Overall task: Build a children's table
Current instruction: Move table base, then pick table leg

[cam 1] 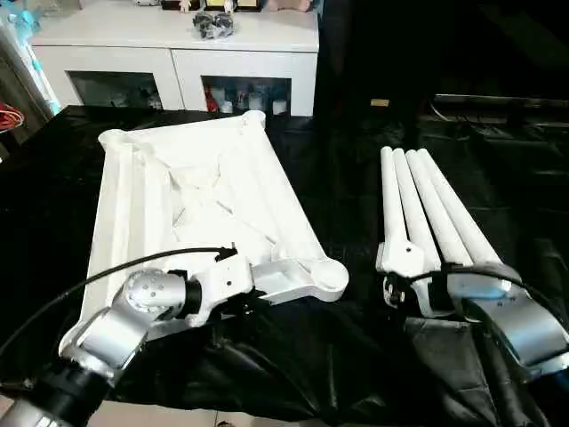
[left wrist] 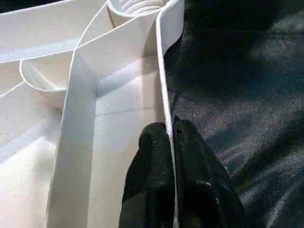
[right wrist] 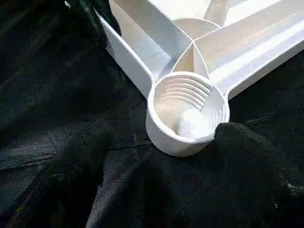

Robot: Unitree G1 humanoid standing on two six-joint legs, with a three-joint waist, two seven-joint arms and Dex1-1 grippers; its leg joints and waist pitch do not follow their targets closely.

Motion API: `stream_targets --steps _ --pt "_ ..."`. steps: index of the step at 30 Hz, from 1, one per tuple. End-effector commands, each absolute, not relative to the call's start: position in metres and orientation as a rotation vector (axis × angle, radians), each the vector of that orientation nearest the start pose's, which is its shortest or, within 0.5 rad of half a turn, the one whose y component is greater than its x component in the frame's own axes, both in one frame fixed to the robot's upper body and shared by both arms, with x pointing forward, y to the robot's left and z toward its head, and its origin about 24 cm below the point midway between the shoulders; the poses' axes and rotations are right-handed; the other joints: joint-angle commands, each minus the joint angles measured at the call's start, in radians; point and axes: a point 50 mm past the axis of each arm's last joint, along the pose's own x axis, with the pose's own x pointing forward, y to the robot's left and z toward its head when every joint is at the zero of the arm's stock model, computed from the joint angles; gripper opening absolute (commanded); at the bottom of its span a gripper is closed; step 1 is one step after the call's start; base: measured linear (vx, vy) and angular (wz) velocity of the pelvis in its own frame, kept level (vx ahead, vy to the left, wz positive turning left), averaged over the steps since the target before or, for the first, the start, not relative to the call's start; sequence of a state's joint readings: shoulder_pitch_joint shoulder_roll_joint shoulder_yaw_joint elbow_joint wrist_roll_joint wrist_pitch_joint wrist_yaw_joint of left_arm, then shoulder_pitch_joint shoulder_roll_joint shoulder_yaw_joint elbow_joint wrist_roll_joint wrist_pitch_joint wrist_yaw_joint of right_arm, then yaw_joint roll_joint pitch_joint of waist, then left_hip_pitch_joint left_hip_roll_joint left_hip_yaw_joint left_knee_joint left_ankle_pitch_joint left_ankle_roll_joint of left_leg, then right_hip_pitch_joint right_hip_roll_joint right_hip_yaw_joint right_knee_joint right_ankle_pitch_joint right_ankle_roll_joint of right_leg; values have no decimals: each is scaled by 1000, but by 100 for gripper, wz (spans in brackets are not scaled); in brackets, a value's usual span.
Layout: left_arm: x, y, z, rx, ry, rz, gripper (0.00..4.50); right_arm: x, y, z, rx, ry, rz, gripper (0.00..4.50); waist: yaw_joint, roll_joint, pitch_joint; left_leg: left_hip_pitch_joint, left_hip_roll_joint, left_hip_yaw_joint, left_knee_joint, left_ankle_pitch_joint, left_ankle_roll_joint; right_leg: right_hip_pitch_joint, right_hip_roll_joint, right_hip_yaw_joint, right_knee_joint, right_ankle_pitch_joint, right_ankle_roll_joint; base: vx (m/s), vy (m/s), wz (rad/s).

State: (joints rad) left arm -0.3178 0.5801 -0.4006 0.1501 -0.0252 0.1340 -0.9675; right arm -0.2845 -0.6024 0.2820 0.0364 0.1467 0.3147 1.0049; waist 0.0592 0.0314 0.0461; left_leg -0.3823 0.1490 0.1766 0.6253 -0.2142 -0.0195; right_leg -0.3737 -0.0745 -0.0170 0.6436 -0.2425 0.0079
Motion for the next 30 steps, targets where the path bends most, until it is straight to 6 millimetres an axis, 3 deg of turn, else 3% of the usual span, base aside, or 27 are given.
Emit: stream_targets --steps 1,4,6,9,10,13,16,21,24,30 --pt "270 159 42 604 431 -1198 57 269 -163 71 -422 386 1157 394 -2 -8 -46 21 78 -32 -94 -210 20 25 -73 40 -87 -110 -253 0 0 0" --pt "264 162 46 549 448 -1244 61 269 -162 74 -397 373 1159 394 -2 -9 -47 20 79 -33 -95 -205 16 25 -74 40 -85 -119 -251 0 0 0" --pt "259 165 54 520 435 -1240 99 270 -162 79 -357 357 1158 394 -10 -9 -50 13 79 -36 -95 -162 31 30 -73 37 -75 -45 -260 0 0 0" --pt "256 167 60 507 422 -1237 102 272 -163 86 -311 335 1150 394 -11 -14 -53 14 78 -32 -88 -117 61 30 -71 36 -72 25 -279 0 0 0" --pt "256 167 60 507 422 -1237 106 272 -163 86 -311 335 1150 394 -9 -10 -52 15 77 -31 -88 -107 71 28 -70 35 -72 37 -284 0 0 0" --pt "250 172 73 488 404 -1225 142 275 -162 100 -216 276 1120 427 -10 -16 -51 16 78 -30 -89 -111 77 27 -68 34 -70 32 -289 0 0 0" --pt "249 174 87 456 357 -1184 145 286 -161 110 -139 243 1002 430 -13 -17 -48 20 77 -29 -92 -123 61 23 -67 33 -71 -8 -294 0 0 0" --pt "249 169 105 383 272 -1139 188 310 -169 102 -69 362 669 450 -13 -22 -42 27 72 -25 -98 -177 -13 14 -63 37 -80 -135 -268 0 0 0" --pt "249 168 108 375 256 -1117 224 313 -178 95 -53 455 530 450 -7 -28 -45 25 68 -22 -97 -144 -36 17 -58 38 -76 -77 -238 0 0 0" --pt "249 163 109 348 257 -1078 267 314 -184 92 10 524 404 450 -2 -29 -49 21 65 -21 -92 -77 -29 23 -59 38 -70 17 -229 0 0 0"
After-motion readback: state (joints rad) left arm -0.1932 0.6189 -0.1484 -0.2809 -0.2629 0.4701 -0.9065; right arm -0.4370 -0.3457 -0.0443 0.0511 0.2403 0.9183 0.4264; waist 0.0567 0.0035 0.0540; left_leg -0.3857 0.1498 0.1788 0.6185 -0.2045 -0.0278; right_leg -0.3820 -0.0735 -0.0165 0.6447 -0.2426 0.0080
